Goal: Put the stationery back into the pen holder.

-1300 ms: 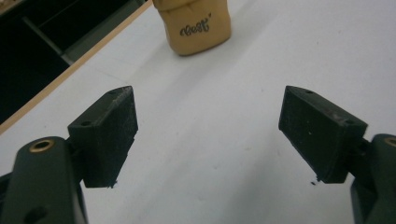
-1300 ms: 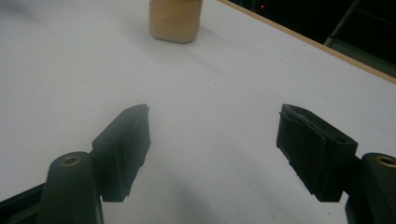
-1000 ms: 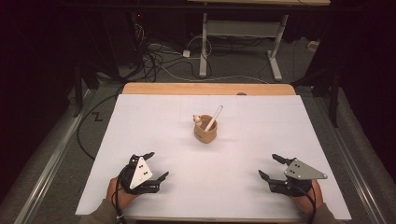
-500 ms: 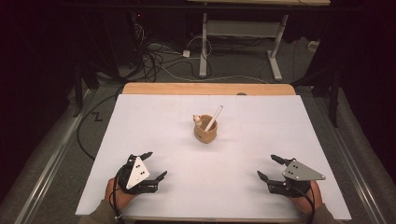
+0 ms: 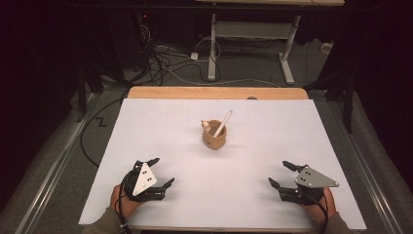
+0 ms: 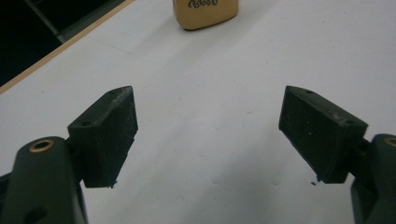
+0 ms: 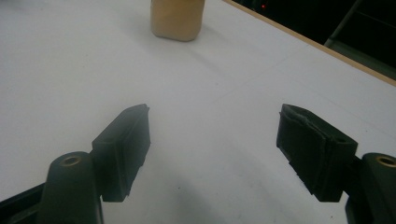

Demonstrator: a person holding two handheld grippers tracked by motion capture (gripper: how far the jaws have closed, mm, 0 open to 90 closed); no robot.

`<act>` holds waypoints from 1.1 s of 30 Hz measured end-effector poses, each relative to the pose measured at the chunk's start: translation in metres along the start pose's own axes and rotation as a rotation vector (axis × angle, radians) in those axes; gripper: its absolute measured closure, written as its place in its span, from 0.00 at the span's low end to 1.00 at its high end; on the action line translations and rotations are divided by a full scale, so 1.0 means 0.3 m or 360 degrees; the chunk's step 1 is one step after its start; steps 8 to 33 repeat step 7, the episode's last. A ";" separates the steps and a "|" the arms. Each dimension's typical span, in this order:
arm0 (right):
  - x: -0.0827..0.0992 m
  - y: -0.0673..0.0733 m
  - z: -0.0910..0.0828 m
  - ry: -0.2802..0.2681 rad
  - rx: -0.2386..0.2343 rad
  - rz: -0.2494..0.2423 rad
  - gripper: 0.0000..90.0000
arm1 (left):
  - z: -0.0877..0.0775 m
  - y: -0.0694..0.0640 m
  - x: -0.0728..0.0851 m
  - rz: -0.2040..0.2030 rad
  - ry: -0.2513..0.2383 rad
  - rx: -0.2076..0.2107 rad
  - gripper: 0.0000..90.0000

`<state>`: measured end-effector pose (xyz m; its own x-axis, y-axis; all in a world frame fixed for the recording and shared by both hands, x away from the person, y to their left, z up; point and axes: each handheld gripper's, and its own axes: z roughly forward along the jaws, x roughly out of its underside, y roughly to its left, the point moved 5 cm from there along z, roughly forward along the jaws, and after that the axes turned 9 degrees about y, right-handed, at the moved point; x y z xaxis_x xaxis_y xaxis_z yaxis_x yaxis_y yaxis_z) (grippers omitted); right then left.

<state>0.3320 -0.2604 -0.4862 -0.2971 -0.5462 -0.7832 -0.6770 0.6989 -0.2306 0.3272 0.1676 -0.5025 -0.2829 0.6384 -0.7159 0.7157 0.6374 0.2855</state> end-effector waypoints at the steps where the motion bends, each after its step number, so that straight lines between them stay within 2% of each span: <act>1: 0.002 -0.001 -0.001 0.0002 0.0000 0.0005 0.29 | 0.001 -0.002 -0.001 0.0004 0.0004 0.0001 0.21; 33: 0.001 0.001 -0.004 -0.0003 0.0003 0.0005 0.29 | 0.003 -0.008 -0.003 0.0000 0.0006 0.0004 0.21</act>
